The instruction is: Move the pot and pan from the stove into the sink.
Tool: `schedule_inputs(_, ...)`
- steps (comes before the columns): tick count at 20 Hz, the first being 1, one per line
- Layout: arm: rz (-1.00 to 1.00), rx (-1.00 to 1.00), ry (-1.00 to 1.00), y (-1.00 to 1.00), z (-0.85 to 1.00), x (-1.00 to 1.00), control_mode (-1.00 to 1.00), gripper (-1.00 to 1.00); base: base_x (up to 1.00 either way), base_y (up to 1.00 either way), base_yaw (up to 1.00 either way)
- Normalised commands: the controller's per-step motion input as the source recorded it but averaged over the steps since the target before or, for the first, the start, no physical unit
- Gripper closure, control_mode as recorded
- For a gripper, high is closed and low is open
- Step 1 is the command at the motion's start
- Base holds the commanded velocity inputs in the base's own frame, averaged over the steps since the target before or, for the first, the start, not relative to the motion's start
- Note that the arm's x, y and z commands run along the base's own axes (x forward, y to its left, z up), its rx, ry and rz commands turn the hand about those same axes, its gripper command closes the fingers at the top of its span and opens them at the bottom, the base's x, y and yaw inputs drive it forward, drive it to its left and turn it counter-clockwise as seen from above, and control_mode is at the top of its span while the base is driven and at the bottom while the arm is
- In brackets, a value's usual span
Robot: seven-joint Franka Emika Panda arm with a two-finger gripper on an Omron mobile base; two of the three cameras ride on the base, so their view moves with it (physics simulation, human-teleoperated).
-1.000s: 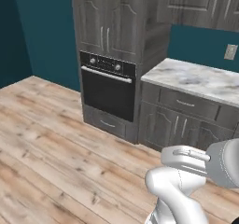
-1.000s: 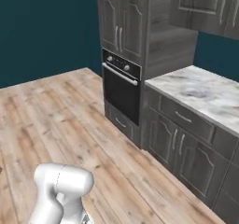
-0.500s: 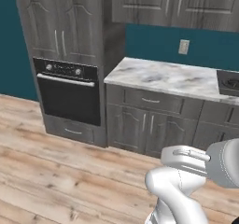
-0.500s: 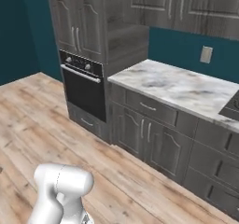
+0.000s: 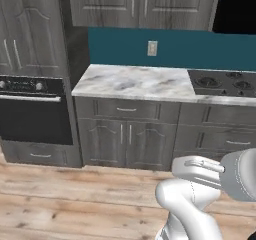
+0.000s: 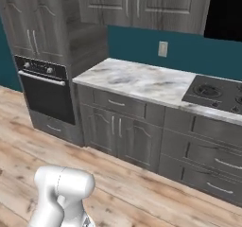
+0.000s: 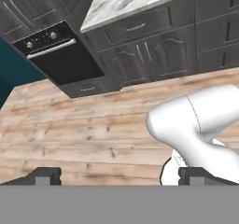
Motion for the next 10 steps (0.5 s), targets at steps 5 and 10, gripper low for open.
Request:
schedule_inputs(5,0.00,0.00,0.00,0.00,0.00,0.00,1.00,-1.00,0.16,-0.26,-0.41)
schedule_inputs(10,0.00,0.00,0.00,0.00,0.00,0.00,1.00,-1.00,0.06,-0.19,-0.20)
